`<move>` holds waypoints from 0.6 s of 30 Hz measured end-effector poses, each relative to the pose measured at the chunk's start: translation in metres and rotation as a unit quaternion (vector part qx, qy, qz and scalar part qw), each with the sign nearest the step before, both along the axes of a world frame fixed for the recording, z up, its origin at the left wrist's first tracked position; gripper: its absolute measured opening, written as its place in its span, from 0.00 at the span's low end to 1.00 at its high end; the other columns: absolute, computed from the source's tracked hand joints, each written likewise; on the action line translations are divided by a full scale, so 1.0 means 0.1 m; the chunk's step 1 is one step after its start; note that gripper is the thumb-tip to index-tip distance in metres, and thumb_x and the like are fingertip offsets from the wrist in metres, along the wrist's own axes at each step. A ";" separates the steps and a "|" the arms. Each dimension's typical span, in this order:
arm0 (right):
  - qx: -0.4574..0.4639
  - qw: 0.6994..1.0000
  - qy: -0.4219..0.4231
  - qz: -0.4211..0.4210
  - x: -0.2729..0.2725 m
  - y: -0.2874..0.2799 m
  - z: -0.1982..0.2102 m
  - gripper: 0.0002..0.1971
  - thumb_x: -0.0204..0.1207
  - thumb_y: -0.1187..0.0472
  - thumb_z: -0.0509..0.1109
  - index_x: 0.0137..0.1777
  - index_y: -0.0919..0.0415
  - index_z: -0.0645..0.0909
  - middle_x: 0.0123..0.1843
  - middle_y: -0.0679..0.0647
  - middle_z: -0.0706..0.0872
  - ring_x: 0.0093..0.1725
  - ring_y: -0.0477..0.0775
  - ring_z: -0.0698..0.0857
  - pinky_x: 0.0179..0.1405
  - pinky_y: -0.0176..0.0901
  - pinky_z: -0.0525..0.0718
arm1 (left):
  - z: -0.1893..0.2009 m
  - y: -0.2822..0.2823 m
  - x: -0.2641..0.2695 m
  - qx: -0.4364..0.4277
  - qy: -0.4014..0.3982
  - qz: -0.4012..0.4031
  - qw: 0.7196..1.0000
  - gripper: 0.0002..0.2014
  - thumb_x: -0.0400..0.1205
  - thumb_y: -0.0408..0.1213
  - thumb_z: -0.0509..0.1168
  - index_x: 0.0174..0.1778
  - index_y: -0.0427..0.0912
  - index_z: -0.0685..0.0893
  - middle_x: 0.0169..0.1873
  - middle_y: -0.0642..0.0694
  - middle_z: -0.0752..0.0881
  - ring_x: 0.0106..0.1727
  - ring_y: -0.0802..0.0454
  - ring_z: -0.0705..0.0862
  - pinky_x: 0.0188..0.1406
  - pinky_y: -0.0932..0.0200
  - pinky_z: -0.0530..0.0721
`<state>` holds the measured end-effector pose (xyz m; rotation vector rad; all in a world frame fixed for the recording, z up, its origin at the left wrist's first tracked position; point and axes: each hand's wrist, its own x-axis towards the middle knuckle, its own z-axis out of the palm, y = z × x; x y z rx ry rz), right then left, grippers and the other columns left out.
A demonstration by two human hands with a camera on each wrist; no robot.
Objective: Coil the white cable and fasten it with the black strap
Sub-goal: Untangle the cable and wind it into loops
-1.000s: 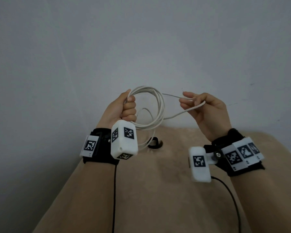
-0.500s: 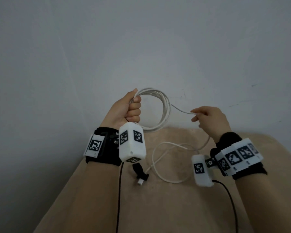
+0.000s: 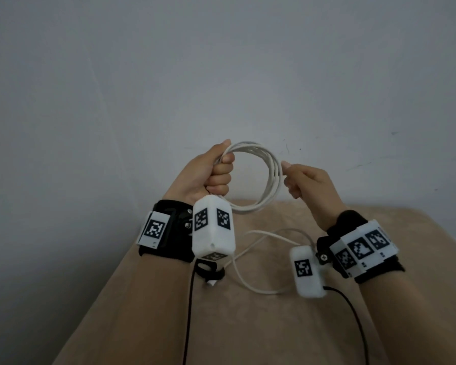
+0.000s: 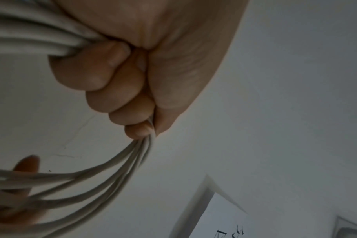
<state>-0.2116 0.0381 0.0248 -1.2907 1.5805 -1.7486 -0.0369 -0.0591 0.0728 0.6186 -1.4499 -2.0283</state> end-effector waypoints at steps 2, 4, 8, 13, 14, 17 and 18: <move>-0.011 0.995 -0.093 0.037 -0.03 -0.01 0.03 0.19 0.78 0.46 0.68 0.38 0.62 0.89 0.28 0.43 0.78 0.27 0.44 0.68 0.33 0.42 0.63 | -0.01 0.00 0.00 0.002 -0.003 -0.005 1.000 0.21 0.87 0.50 0.52 0.28 0.47 0.65 0.13 0.57 0.59 0.10 0.63 0.56 0.12 0.68 0.49; -0.015 0.982 -0.156 0.102 -0.03 -0.01 0.06 0.22 0.70 0.36 0.69 0.42 0.55 0.89 0.31 0.43 0.81 0.28 0.45 0.66 0.32 0.40 0.62 | -0.01 0.02 -0.02 0.000 -0.004 -0.016 1.000 0.22 0.87 0.50 0.52 0.27 0.47 0.66 0.13 0.57 0.59 0.10 0.63 0.56 0.13 0.68 0.49; 0.031 0.980 -0.098 0.170 0.03 -0.02 0.05 0.37 0.52 0.26 0.74 0.57 0.49 0.84 0.53 0.50 0.90 0.35 0.43 0.76 0.38 0.46 0.65 | 0.01 0.06 -0.06 -0.007 0.005 -0.027 1.000 0.23 0.87 0.50 0.52 0.25 0.47 0.68 0.13 0.57 0.59 0.10 0.63 0.56 0.12 0.68 0.50; -0.002 0.984 -0.104 0.143 0.06 -0.01 0.05 0.10 0.68 0.59 0.76 0.49 0.57 0.87 0.35 0.51 0.87 0.34 0.43 0.80 0.35 0.41 0.64 | 0.00 0.03 -0.05 0.005 0.024 -0.005 1.000 0.23 0.87 0.50 0.53 0.25 0.47 0.67 0.13 0.57 0.59 0.10 0.63 0.56 0.10 0.70 0.52; -0.012 0.984 -0.112 0.136 0.06 -0.01 0.05 0.05 0.70 0.64 0.75 0.45 0.57 0.88 0.33 0.50 0.85 0.33 0.43 0.81 0.35 0.40 0.65 | 0.00 0.02 -0.05 0.009 0.027 0.000 1.000 0.22 0.87 0.50 0.53 0.26 0.47 0.67 0.13 0.57 0.58 0.10 0.63 0.56 0.10 0.70 0.52; -0.039 0.976 -0.171 0.128 0.08 -0.04 0.06 0.04 0.67 0.67 0.72 0.39 0.58 0.86 0.29 0.49 0.83 0.32 0.44 0.79 0.35 0.38 0.70 | -0.02 0.03 -0.09 0.022 0.040 0.007 0.999 0.22 0.87 0.50 0.53 0.27 0.47 0.66 0.13 0.56 0.58 0.10 0.62 0.56 0.09 0.70 0.53; -0.047 0.972 -0.188 0.132 0.09 -0.05 0.07 0.03 0.69 0.68 0.72 0.40 0.60 0.85 0.30 0.50 0.83 0.33 0.44 0.80 0.35 0.36 0.71 | -0.02 0.03 -0.10 0.028 0.046 0.008 0.999 0.22 0.87 0.50 0.53 0.27 0.47 0.66 0.13 0.56 0.58 0.10 0.62 0.56 0.09 0.70 0.54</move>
